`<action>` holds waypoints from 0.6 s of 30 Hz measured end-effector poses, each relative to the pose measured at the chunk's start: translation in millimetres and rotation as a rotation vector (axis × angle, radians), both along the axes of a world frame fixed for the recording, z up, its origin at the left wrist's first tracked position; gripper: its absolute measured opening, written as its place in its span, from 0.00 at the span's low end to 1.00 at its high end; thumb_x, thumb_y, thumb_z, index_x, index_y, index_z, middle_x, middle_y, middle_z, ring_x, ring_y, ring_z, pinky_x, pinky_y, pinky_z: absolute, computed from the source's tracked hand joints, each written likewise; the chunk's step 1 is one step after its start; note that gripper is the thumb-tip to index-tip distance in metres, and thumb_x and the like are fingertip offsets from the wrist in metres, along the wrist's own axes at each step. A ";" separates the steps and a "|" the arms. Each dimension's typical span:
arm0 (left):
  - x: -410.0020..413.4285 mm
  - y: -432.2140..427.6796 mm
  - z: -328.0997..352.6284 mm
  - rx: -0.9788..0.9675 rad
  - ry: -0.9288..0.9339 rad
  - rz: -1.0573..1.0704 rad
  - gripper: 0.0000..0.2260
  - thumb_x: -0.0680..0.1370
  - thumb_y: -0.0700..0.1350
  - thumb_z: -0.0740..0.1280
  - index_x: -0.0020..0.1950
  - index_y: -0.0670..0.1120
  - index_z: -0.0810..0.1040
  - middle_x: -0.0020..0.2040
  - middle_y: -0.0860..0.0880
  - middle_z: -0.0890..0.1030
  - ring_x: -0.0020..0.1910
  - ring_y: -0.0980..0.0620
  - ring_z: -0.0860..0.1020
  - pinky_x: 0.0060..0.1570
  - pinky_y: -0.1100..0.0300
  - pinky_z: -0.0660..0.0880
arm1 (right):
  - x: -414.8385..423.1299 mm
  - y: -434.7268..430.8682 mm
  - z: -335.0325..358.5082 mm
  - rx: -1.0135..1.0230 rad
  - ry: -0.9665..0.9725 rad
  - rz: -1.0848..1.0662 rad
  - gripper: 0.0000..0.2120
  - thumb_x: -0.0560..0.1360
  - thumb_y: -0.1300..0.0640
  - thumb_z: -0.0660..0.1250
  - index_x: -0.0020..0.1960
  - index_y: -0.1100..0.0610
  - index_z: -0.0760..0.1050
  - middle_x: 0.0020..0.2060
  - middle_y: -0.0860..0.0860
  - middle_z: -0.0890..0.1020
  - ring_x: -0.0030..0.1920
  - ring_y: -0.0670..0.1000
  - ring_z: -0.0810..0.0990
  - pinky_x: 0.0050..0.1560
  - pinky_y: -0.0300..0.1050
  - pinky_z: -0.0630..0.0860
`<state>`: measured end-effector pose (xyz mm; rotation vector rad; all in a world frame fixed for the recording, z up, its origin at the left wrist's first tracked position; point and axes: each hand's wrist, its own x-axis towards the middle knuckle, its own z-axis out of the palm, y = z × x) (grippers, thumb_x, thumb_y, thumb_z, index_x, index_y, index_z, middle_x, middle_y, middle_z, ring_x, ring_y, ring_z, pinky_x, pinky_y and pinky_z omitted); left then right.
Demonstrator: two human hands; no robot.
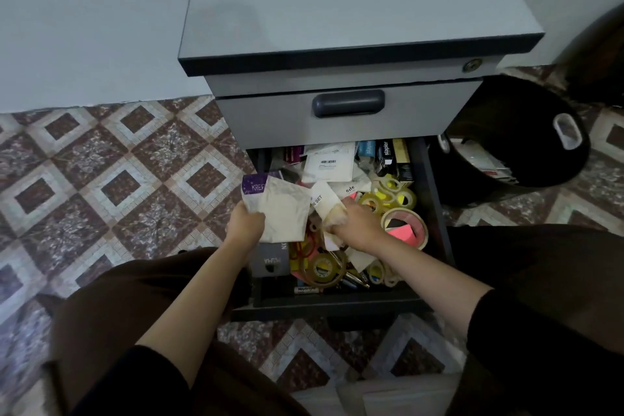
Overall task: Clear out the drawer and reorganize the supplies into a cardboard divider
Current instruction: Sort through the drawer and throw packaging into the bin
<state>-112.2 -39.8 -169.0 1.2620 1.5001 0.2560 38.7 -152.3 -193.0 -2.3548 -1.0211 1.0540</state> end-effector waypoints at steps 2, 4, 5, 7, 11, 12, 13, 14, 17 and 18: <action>2.7 -8.7 8.0 0.007 -0.025 -0.051 0.14 0.78 0.31 0.55 0.60 0.43 0.70 0.50 0.46 0.76 0.49 0.47 0.76 0.47 0.53 0.75 | 6.6 -6.6 12.5 0.070 0.043 -0.059 0.28 0.73 0.55 0.70 0.69 0.58 0.63 0.58 0.57 0.77 0.55 0.57 0.76 0.42 0.42 0.68; 6.3 -18.6 15.6 0.018 -0.058 -0.099 0.14 0.77 0.29 0.54 0.57 0.43 0.70 0.44 0.48 0.76 0.43 0.50 0.75 0.39 0.59 0.74 | 15.0 -15.4 26.5 0.123 0.052 -0.095 0.31 0.73 0.55 0.71 0.71 0.57 0.61 0.59 0.56 0.76 0.57 0.56 0.75 0.45 0.42 0.69; 8.6 -24.1 20.7 0.026 -0.068 -0.120 0.14 0.77 0.29 0.55 0.56 0.43 0.70 0.43 0.50 0.76 0.42 0.51 0.75 0.36 0.61 0.72 | 19.4 -20.5 34.1 0.141 0.048 -0.106 0.32 0.73 0.55 0.71 0.72 0.56 0.60 0.60 0.56 0.76 0.58 0.56 0.75 0.47 0.42 0.70; 13.1 -34.3 29.0 0.047 -0.091 -0.149 0.13 0.77 0.29 0.57 0.58 0.41 0.72 0.47 0.48 0.77 0.46 0.49 0.75 0.35 0.62 0.72 | 29.2 -30.9 47.2 0.169 0.037 -0.117 0.32 0.73 0.55 0.71 0.72 0.56 0.61 0.63 0.55 0.75 0.61 0.56 0.74 0.53 0.44 0.70; 27.3 -51.9 40.3 0.087 -0.079 -0.216 0.13 0.76 0.31 0.62 0.58 0.41 0.72 0.55 0.42 0.78 0.51 0.45 0.77 0.46 0.54 0.76 | 49.2 -56.2 73.5 0.236 0.052 -0.163 0.34 0.73 0.56 0.70 0.74 0.54 0.59 0.66 0.55 0.72 0.65 0.56 0.70 0.54 0.43 0.68; 32.8 -57.2 42.1 0.097 -0.080 -0.230 0.13 0.76 0.32 0.63 0.59 0.41 0.72 0.56 0.42 0.78 0.52 0.44 0.77 0.48 0.52 0.76 | 55.6 -62.9 77.4 0.251 0.066 -0.182 0.34 0.73 0.56 0.71 0.74 0.54 0.58 0.67 0.55 0.72 0.66 0.57 0.69 0.57 0.45 0.68; 39.0 -63.6 44.3 0.101 -0.083 -0.242 0.15 0.75 0.32 0.64 0.61 0.40 0.71 0.56 0.43 0.77 0.52 0.44 0.77 0.49 0.52 0.75 | 62.1 -70.1 82.7 0.259 0.076 -0.196 0.35 0.73 0.55 0.70 0.74 0.54 0.58 0.67 0.55 0.71 0.67 0.57 0.69 0.60 0.46 0.68; 46.1 -69.6 44.6 0.109 -0.086 -0.252 0.16 0.75 0.33 0.65 0.62 0.40 0.69 0.56 0.43 0.77 0.52 0.44 0.77 0.49 0.53 0.75 | 69.1 -77.0 87.3 0.274 0.083 -0.215 0.34 0.73 0.56 0.70 0.74 0.55 0.59 0.67 0.55 0.71 0.67 0.57 0.69 0.62 0.47 0.67; 70.8 -90.5 48.8 0.136 -0.094 -0.284 0.21 0.75 0.33 0.65 0.67 0.40 0.65 0.59 0.42 0.75 0.55 0.43 0.76 0.54 0.49 0.75 | 90.5 -99.5 103.5 0.341 0.136 -0.281 0.27 0.74 0.59 0.69 0.71 0.57 0.65 0.64 0.54 0.74 0.64 0.55 0.72 0.63 0.47 0.69; 80.5 -96.8 48.8 0.142 -0.099 -0.302 0.22 0.75 0.33 0.65 0.67 0.41 0.65 0.60 0.41 0.75 0.55 0.42 0.76 0.55 0.46 0.75 | 98.5 -107.1 108.0 0.364 0.157 -0.301 0.25 0.74 0.60 0.68 0.70 0.57 0.66 0.63 0.54 0.75 0.63 0.54 0.74 0.62 0.46 0.69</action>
